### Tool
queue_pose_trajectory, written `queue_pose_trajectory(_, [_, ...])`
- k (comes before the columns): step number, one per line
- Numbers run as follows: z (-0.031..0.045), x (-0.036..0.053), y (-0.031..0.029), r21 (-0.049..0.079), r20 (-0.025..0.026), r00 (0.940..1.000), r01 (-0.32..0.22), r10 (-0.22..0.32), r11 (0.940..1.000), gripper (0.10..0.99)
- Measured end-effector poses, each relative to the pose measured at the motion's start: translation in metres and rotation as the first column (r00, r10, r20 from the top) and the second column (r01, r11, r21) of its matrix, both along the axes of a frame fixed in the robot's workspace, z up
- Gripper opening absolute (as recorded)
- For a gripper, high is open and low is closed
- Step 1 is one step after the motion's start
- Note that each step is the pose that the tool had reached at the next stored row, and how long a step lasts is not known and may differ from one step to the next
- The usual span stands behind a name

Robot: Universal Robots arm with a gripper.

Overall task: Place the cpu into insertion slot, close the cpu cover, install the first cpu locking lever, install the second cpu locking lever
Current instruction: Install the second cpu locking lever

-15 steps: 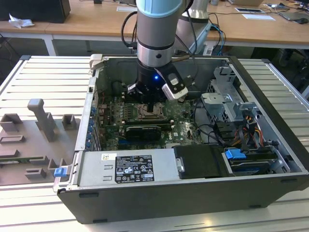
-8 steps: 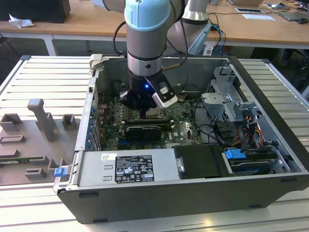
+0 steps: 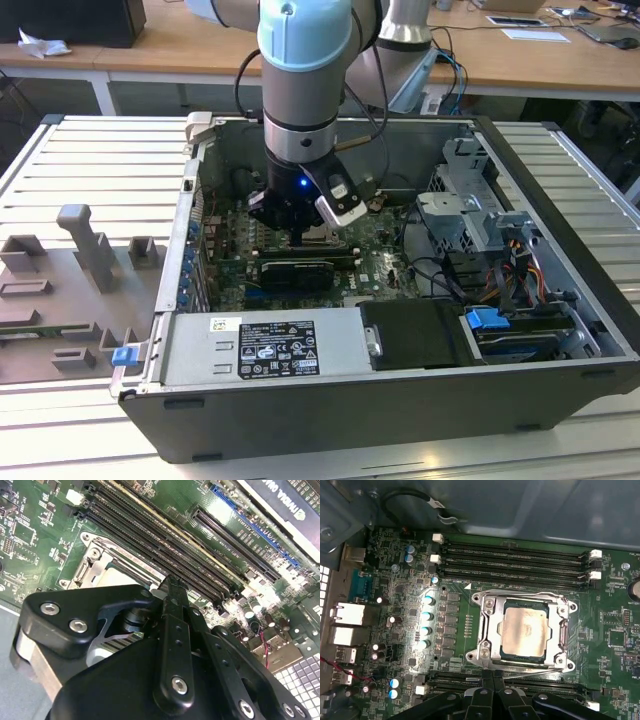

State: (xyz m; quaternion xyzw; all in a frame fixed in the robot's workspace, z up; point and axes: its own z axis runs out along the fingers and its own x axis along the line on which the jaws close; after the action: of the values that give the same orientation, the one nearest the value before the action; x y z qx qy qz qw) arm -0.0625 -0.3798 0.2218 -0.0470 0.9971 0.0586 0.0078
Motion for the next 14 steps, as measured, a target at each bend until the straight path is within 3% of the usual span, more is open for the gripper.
queue_pose_trajectory(3, [-0.0002,-0.0001,-0.0006,0.009,0.0001,1.0,0.0,0.0,1.0,0.106])
queue_pose_trajectory(4, [-0.0005,-0.0005,-0.0012,0.024,0.0,1.0,0.0,0.0,0.9997,0.106])
queue_pose_trajectory(11, [-0.0039,-0.005,-0.0053,0.04,0.0,1.0,0.0,0.0,0.9992,0.106])
queue_pose_trajectory(12, [-0.0054,-0.0071,-0.0061,0.048,-0.0001,1.0,0.0,0.0,0.9988,0.106])
queue_pose_trajectory(13, [-0.0066,-0.0083,-0.0064,0.068,0.0,1.0,-0.001,0.001,0.9977,0.106])
queue_pose_trajectory(14, [-0.0077,-0.009,-0.0069,0.075,0.0001,1.0,-0.001,0.001,0.9972,0.106])
